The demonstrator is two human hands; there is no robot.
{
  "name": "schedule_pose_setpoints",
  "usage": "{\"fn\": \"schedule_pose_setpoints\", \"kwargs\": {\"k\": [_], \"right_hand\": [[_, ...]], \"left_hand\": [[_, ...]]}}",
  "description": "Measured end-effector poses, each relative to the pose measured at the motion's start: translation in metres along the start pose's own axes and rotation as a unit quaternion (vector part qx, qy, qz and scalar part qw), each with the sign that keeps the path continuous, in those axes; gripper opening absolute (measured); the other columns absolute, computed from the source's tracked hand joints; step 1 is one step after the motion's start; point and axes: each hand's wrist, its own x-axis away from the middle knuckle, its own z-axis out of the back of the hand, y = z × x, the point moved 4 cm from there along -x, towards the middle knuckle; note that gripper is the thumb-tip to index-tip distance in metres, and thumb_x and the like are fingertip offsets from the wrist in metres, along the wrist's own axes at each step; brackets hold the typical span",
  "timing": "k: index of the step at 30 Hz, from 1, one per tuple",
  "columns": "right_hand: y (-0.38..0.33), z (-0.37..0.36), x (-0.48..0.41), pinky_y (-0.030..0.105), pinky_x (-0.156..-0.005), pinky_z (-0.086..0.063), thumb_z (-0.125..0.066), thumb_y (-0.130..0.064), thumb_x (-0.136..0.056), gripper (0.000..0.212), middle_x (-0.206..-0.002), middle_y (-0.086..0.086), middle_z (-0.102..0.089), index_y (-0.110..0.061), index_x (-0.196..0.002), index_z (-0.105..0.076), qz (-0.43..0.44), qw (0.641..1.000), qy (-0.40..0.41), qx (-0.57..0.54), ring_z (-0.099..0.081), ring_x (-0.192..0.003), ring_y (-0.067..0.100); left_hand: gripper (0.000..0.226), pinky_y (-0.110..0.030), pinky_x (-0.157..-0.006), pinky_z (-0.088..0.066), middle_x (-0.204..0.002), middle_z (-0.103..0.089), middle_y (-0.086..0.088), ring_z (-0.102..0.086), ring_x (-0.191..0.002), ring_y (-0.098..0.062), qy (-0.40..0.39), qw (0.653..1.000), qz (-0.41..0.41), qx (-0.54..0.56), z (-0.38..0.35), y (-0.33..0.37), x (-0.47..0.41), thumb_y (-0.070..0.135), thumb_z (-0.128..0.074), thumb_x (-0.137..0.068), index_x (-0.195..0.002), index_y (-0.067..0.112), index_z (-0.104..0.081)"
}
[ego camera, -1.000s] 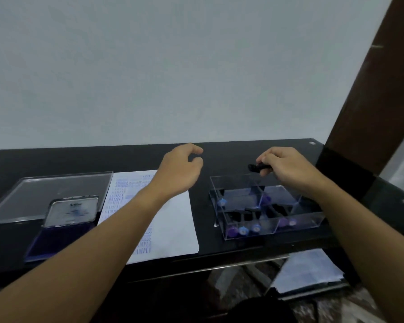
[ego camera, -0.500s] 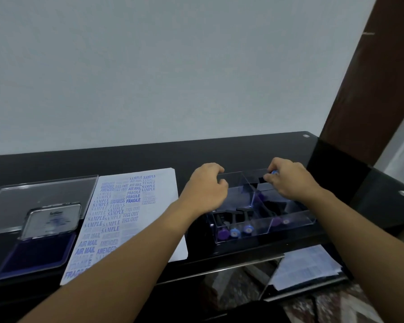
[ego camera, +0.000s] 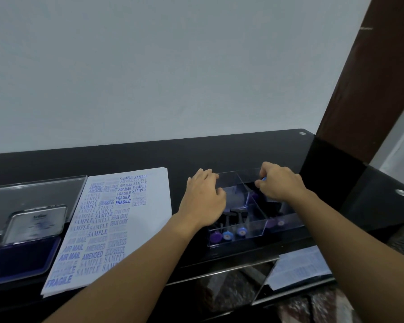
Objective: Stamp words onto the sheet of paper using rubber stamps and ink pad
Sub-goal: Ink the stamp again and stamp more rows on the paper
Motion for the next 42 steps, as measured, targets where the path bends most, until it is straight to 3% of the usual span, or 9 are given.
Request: {"fn": "schedule_pose_setpoints", "kwargs": {"k": [4, 10, 19, 23, 25, 28, 32, 38, 42], "right_hand": [[-0.001, 0.002, -0.003, 0.037, -0.082, -0.036, -0.062, -0.034, -0.091, 0.01, -0.101, -0.004, -0.061, -0.029, -0.091, -0.053, -0.004, 1.0, -0.027, 0.009, -0.049, -0.095, 0.021], [-0.003, 0.005, -0.002, 0.038, -0.089, -0.045, -0.07, -0.045, -0.087, 0.019, -0.093, -0.005, -0.064, -0.028, -0.091, -0.062, -0.016, 0.999, -0.033, -0.012, -0.055, -0.095, 0.02], [-0.003, 0.003, 0.001, 0.036, -0.086, -0.043, -0.063, -0.035, -0.092, 0.007, -0.086, -0.005, -0.065, -0.028, -0.092, -0.063, -0.013, 1.0, -0.017, -0.003, -0.057, -0.092, 0.021], [-0.005, 0.004, 0.004, 0.04, -0.085, -0.05, -0.058, -0.027, -0.091, 0.003, -0.089, -0.002, -0.065, -0.025, -0.092, -0.06, -0.005, 0.999, 0.006, -0.033, -0.058, -0.093, 0.023], [-0.01, 0.006, 0.005, 0.041, -0.083, -0.052, -0.056, -0.025, -0.09, 0.003, -0.089, -0.002, -0.065, -0.025, -0.088, -0.059, 0.013, 0.998, 0.017, -0.065, -0.059, -0.091, 0.024], [-0.023, 0.01, 0.008, 0.04, -0.081, -0.053, -0.054, -0.024, -0.092, 0.005, -0.092, -0.002, -0.064, -0.025, -0.089, -0.058, 0.047, 0.993, 0.025, -0.107, -0.059, -0.088, 0.022], [-0.05, 0.014, 0.012, 0.039, -0.081, -0.052, -0.052, -0.022, -0.092, 0.008, -0.092, -0.004, -0.064, -0.023, -0.093, -0.06, 0.101, 0.986, 0.046, -0.126, -0.058, -0.089, 0.02], [-0.1, 0.004, 0.025, 0.029, -0.077, -0.047, -0.052, -0.018, -0.095, 0.018, -0.092, -0.009, -0.064, -0.023, -0.098, -0.068, 0.198, 0.97, -0.056, -0.129, -0.06, -0.089, 0.013], [-0.121, -0.016, 0.03, 0.029, -0.082, -0.044, -0.047, -0.017, -0.097, 0.025, -0.107, -0.005, -0.066, -0.028, -0.101, -0.069, 0.23, 0.959, -0.152, -0.069, -0.058, -0.095, 0.016]], "left_hand": [[0.044, -0.039, -0.12, -0.019, -0.147, -0.04, 0.002, -0.027, -0.14, -0.016, -0.006, 1.0, 0.002, 0.001, -0.001, 0.0, 0.0, 0.021, -0.04, -0.1, -0.143, 0.012, -0.045], [0.043, -0.036, -0.118, -0.017, -0.149, -0.039, 0.001, -0.025, -0.141, -0.016, -0.003, 1.0, -0.002, 0.0, -0.001, -0.003, 0.001, 0.022, -0.04, -0.101, -0.143, 0.013, -0.045], [0.045, -0.039, -0.122, -0.01, -0.159, -0.029, 0.001, -0.013, -0.15, -0.016, -0.013, 1.0, 0.003, 0.003, -0.005, -0.007, -0.002, 0.023, -0.039, -0.102, -0.146, 0.014, -0.042], [0.045, -0.039, -0.124, -0.01, -0.159, -0.03, 0.002, -0.009, -0.151, -0.012, -0.01, 0.994, 0.011, 0.107, 0.0, -0.008, -0.001, 0.013, -0.036, -0.101, -0.145, 0.015, -0.044], [0.047, -0.028, -0.121, -0.012, -0.158, -0.033, 0.005, -0.014, -0.15, -0.009, 0.012, 0.982, 0.026, 0.185, 0.008, -0.013, 0.0, 0.006, -0.034, -0.1, -0.143, 0.016, -0.049], [0.046, -0.017, -0.109, -0.022, -0.15, -0.044, 0.007, -0.033, -0.142, -0.009, 0.06, 0.975, 0.061, 0.203, 0.025, -0.025, 0.001, 0.005, -0.035, -0.098, -0.137, 0.018, -0.055], [0.043, -0.028, -0.107, -0.037, -0.144, -0.051, 0.004, -0.05, -0.127, -0.016, 0.07, 0.978, 0.095, 0.169, 0.042, -0.04, 0.003, 0.011, -0.038, -0.099, -0.137, 0.019, -0.054], [0.044, -0.03, -0.105, -0.04, -0.145, -0.049, 0.0, -0.05, -0.127, -0.017, 0.05, 0.989, 0.093, 0.101, 0.042, -0.043, 0.009, 0.019, -0.043, -0.098, -0.141, 0.018, -0.049], [0.035, -0.033, -0.099, -0.041, -0.133, -0.058, -0.007, -0.052, -0.123, -0.024, 0.038, 0.995, 0.074, 0.054, 0.034, -0.038, 0.015, 0.015, -0.044, -0.095, -0.127, 0.011, -0.059]]}}
